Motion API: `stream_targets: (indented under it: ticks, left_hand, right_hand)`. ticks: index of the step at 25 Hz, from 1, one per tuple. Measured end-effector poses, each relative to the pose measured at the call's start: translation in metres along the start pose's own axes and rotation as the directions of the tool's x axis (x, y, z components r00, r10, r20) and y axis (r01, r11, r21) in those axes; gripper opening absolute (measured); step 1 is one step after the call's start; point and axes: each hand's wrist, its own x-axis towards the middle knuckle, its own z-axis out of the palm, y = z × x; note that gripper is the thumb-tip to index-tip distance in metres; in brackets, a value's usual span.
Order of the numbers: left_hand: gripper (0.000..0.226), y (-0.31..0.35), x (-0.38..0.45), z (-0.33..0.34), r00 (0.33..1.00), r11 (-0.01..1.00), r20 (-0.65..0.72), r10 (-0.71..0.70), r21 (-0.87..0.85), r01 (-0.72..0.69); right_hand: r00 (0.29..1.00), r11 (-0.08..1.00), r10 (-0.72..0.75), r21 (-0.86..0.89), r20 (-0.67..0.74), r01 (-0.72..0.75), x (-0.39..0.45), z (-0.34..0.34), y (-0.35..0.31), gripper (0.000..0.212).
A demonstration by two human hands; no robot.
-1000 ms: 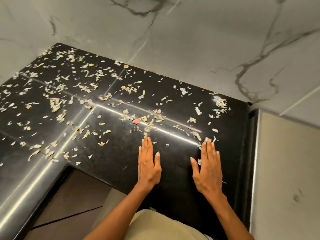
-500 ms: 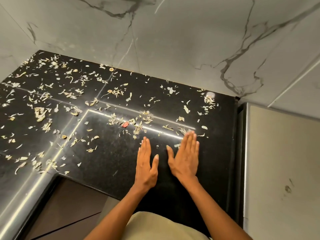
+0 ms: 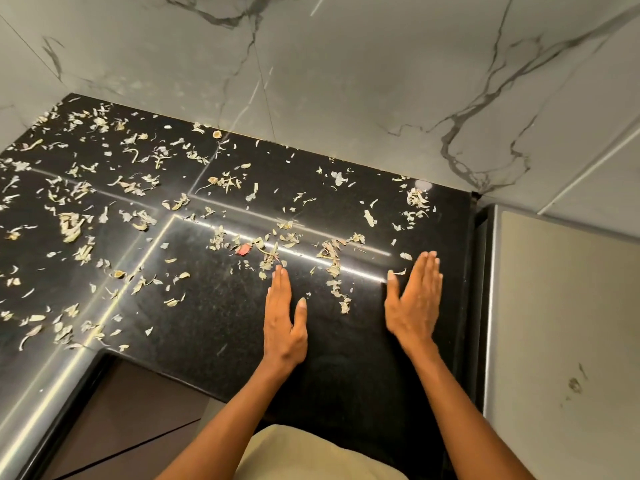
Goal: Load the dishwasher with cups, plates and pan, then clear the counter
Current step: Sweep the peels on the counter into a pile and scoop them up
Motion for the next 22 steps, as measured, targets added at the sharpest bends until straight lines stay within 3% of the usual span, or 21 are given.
stream_targets:
  ticks: [3,6,9,11,14,18,22]
  left_hand:
    - [0.066,0.003,0.006,0.004,1.0,1.0,0.004,0.007,0.016,-0.007]
    - [0.066,0.004,0.015,0.007,1.0,1.0,-0.003,-0.005,0.031,0.005]
    - [0.066,0.004,0.025,0.011,0.999,1.0,-0.037,-0.012,0.021,0.012]
    - [0.065,0.003,0.03,0.012,0.997,1.0,-0.072,-0.015,0.003,0.015]
    - [0.063,0.002,0.029,0.014,0.996,1.0,-0.09,0.004,0.024,-0.002]
    - [0.064,0.003,0.029,0.016,0.998,0.994,-0.053,0.015,0.107,-0.009]
    - [0.064,0.003,0.026,0.016,0.999,0.987,-0.038,0.028,0.158,-0.021]
  right_hand:
    - [0.991,0.985,0.067,-0.166,0.118,-0.046,0.03,0.002,-0.006,0.095]
    - [0.976,0.969,0.0,-0.243,0.219,0.055,0.036,0.021,-0.047,0.095]
    - [0.94,0.967,-0.163,-0.142,0.298,0.212,0.024,0.043,-0.084,0.09]
    - [0.888,0.947,-0.307,0.013,0.342,0.322,0.014,0.049,-0.094,0.083]
    - [0.873,0.905,-0.401,0.266,0.279,0.331,0.022,0.034,-0.081,0.07]
    - [0.972,0.961,-0.23,0.168,0.05,0.219,0.09,0.0,-0.032,0.066]
    - [0.989,0.999,-0.034,0.0,0.143,0.034,0.163,-0.02,0.017,0.079]
